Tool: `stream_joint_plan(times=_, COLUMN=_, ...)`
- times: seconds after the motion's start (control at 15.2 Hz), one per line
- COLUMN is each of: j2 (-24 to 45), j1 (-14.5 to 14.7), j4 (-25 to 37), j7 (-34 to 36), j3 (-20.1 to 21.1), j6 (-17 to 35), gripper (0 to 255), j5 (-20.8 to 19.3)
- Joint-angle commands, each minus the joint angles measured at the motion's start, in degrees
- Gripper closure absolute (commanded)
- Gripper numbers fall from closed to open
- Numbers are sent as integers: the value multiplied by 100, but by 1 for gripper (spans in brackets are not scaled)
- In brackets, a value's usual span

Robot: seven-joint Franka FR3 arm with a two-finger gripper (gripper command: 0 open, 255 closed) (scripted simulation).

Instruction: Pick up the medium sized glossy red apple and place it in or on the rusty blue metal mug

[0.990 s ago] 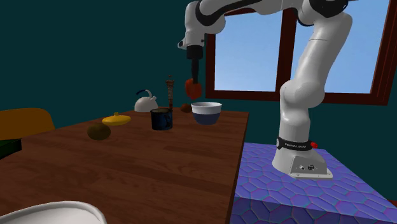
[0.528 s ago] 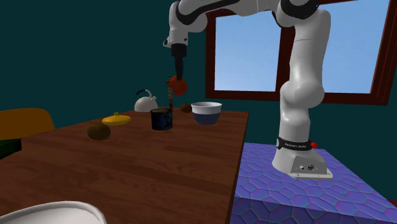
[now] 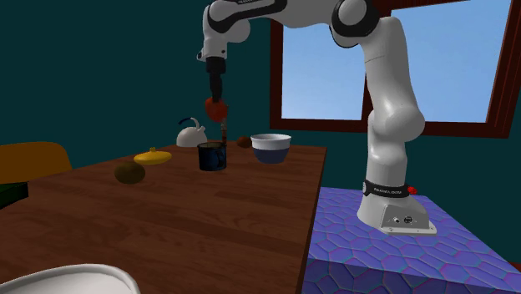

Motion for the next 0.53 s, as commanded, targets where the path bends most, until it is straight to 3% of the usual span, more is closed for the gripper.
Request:
stream_joint_plan(times=0.0, j2=49, j1=2, j4=-75, j7=-6, j3=2, j6=127, gripper=255, j5=4)
stream_joint_plan(times=0.46, j2=29, j1=11, j4=-642, j7=-36, j3=6, j6=673, gripper=255, j5=9)
